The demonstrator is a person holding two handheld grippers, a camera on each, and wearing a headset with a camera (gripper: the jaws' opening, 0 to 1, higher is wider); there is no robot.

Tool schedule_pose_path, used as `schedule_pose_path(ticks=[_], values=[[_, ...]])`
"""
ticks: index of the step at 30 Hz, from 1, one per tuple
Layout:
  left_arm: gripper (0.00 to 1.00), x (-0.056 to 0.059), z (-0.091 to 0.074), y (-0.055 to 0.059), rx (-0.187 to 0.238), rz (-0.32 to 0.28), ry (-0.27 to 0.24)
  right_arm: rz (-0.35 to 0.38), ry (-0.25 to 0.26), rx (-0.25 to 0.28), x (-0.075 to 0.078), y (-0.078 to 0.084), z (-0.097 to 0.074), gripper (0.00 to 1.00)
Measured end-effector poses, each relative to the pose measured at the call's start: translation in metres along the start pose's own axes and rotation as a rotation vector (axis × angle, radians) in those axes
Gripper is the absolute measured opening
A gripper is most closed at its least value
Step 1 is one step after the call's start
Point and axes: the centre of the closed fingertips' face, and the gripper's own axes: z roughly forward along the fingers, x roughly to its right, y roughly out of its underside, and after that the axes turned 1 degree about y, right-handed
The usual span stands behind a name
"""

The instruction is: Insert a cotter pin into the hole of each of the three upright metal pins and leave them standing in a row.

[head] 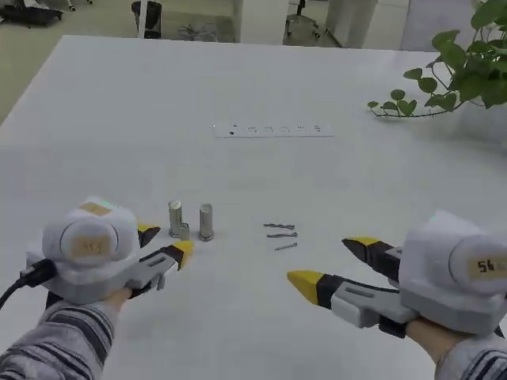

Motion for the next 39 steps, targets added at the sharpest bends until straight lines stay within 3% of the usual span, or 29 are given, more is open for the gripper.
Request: schedule_pose_path(ticks=[7,14,22,34,39], values=[[0.22,-0.001,0.019,0.004,-0.019,0.027,0.024,0.013,-0.009,-0.020,0.006,0.008,0.012,0.55],[0.15,0.003,0.032,0.013,-0.060,0.107,0.054,0.016,-0.017,-0.040,0.011,0.015,0.019,0.53],[0.06,0.001,0.038,0.020,-0.076,0.129,0.061,0.014,-0.034,-0.061,0.013,0.020,0.025,0.52],[0.05,0.004,0.038,0.017,-0.070,0.158,0.068,0.030,-0.052,-0.066,0.012,0.020,0.027,0.52],[0.05,0.016,0.035,0.015,-0.057,0.142,0.104,0.031,-0.053,-0.058,0.013,0.017,0.026,0.51]])
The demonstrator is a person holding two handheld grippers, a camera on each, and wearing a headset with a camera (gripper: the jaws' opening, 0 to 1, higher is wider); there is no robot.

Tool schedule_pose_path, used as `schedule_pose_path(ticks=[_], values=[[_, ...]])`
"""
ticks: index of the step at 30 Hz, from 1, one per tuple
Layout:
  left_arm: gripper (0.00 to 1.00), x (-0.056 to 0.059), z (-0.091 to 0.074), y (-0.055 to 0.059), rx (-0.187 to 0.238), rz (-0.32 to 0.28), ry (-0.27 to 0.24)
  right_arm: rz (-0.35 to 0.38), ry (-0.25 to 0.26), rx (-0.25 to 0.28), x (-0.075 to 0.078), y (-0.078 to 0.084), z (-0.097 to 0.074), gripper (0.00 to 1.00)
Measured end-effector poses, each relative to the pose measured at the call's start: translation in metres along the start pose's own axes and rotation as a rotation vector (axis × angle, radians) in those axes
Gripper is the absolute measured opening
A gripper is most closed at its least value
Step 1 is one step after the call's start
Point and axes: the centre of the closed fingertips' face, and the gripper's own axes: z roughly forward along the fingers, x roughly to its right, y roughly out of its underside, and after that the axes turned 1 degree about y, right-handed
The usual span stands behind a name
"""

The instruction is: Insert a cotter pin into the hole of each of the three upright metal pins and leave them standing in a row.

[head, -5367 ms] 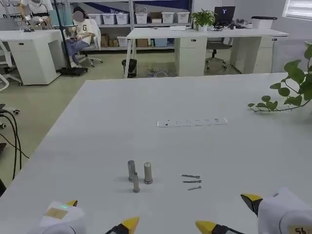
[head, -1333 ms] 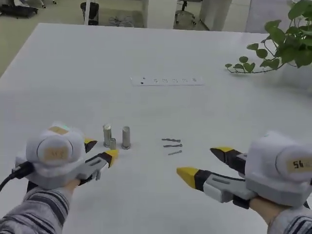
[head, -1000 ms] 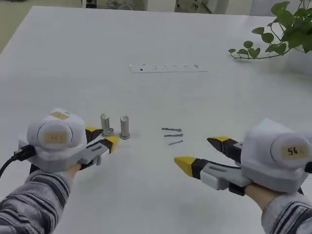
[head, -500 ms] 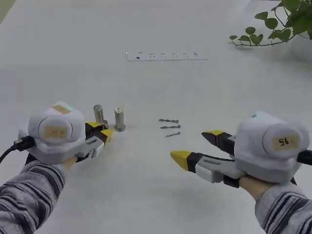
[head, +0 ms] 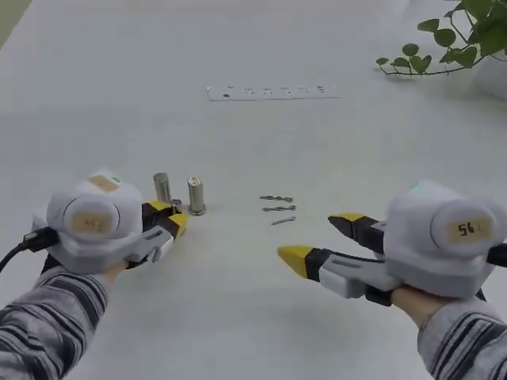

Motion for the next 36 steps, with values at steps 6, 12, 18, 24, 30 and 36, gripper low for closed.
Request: schedule_pose_path(ticks=[6,12,18,24,30,36], values=[[0.05,0.023,-0.003,-0.005,0.012,0.002,0.045,-0.006,0.017,-0.004,0.005,0.000,-0.002,0.50],[0.05,0.053,-0.001,-0.003,0.016,0.024,0.118,-0.006,0.028,-0.006,0.008,-0.001,-0.008,0.50],[0.05,0.073,0.000,0.003,-0.003,0.071,0.165,-0.004,0.026,-0.020,0.010,0.005,-0.011,0.49],[0.05,0.077,0.001,0.004,0.002,0.087,0.188,-0.007,0.016,-0.030,0.012,0.008,-0.014,0.46],[0.05,0.080,0.000,0.009,-0.005,0.099,0.193,-0.001,-0.002,-0.046,0.011,0.013,-0.015,0.44],[0.05,0.082,-0.002,0.010,-0.001,0.098,0.198,-0.027,-0.041,-0.051,0.006,0.014,-0.014,0.43]])
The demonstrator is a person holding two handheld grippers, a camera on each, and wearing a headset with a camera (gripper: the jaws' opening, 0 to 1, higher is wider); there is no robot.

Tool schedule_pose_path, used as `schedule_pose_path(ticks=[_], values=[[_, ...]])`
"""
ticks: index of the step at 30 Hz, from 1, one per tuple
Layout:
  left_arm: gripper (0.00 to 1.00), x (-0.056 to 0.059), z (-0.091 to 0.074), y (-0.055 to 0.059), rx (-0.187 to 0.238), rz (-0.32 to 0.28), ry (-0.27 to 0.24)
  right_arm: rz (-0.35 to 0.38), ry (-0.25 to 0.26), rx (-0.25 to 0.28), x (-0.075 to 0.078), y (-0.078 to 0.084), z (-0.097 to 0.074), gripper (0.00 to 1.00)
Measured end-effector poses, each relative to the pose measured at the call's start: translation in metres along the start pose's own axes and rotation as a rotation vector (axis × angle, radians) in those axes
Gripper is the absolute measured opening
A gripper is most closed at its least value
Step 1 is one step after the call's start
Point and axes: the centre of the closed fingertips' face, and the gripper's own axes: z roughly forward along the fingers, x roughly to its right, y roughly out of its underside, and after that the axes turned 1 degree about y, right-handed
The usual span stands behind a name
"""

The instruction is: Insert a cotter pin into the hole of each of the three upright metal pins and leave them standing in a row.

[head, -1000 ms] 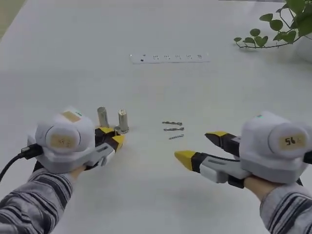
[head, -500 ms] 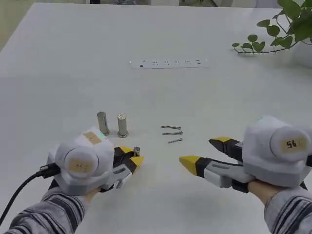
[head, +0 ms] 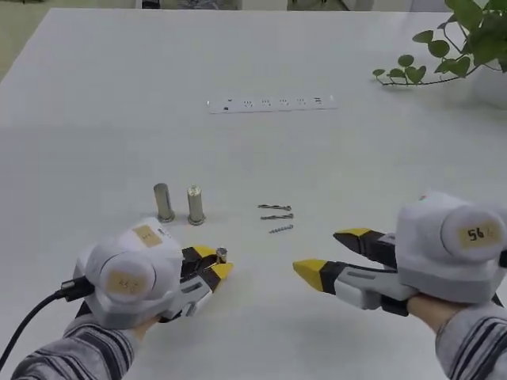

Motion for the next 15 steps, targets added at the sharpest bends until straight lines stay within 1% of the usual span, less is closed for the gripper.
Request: schedule_pose_path(ticks=[2,5,8,9,11,13,15], values=[[0.05,0.0007,-0.0001,0.0002,0.003,-0.011,0.003,-0.026,-0.011,-0.010,-0.0011,0.0012,0.0008,0.40],[0.05,0.0006,-0.0003,-0.0001,0.005,-0.012,0.000,-0.060,-0.023,-0.017,-0.0023,0.0012,0.0012,0.35],[0.06,0.0002,0.0003,-0.0009,0.010,-0.023,-0.004,-0.076,-0.029,-0.023,-0.0021,0.0004,0.0022,0.35],[0.06,-0.0004,0.0005,-0.0027,0.019,-0.025,-0.006,-0.078,-0.033,-0.026,-0.0018,0.0000,0.0027,0.34],[0.10,-0.0005,0.0004,-0.0069,0.033,-0.038,-0.007,-0.098,-0.040,-0.036,-0.0002,-0.0016,0.0039,0.34],[0.16,-0.0019,0.0010,-0.0078,0.035,-0.043,-0.014,-0.127,-0.047,-0.045,0.0019,-0.0040,0.0051,0.34],[0.18,-0.0015,0.0002,-0.0093,0.039,-0.050,-0.018,-0.154,-0.060,-0.054,0.0032,-0.0060,0.0067,0.34]])
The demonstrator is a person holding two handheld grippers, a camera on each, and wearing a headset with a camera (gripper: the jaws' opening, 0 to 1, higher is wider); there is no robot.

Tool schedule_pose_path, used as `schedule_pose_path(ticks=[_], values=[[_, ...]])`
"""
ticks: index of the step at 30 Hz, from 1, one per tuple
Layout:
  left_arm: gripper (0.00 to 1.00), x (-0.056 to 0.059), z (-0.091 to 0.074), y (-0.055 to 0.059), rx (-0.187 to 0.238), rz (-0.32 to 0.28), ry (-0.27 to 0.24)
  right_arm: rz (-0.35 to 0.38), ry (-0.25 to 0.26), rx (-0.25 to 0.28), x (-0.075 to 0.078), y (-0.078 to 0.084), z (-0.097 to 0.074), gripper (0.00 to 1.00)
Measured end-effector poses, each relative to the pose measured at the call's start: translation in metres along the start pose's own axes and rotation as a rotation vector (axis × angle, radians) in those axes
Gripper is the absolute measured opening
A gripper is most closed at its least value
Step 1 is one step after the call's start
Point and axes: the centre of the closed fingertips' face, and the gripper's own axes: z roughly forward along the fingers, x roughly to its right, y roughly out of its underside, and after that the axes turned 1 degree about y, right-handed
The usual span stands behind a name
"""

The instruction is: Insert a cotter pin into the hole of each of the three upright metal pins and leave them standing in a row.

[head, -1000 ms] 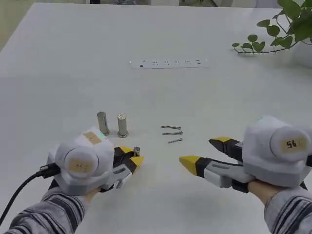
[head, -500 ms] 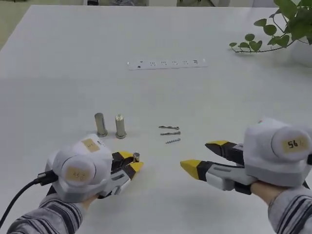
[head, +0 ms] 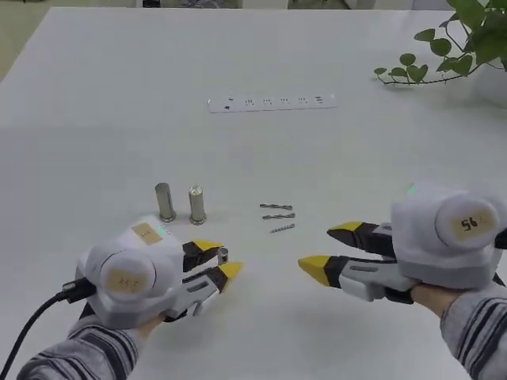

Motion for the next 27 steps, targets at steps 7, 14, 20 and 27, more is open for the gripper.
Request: schedule_pose_path(ticks=[7,14,20,27], values=[[0.32,0.001,-0.011,0.000,-0.012,-0.056,-0.034,-0.135,-0.057,-0.080,0.009,-0.002,0.010,0.31],[0.42,0.002,-0.023,0.006,-0.020,-0.104,-0.060,-0.268,-0.118,-0.166,0.015,-0.001,0.027,0.31],[0.50,-0.009,-0.038,0.000,0.003,-0.163,-0.131,-0.371,-0.190,-0.217,0.017,0.000,0.046,0.28],[0.56,-0.012,-0.053,0.001,-0.008,-0.172,-0.166,-0.446,-0.240,-0.334,0.022,0.012,0.065,0.26]])
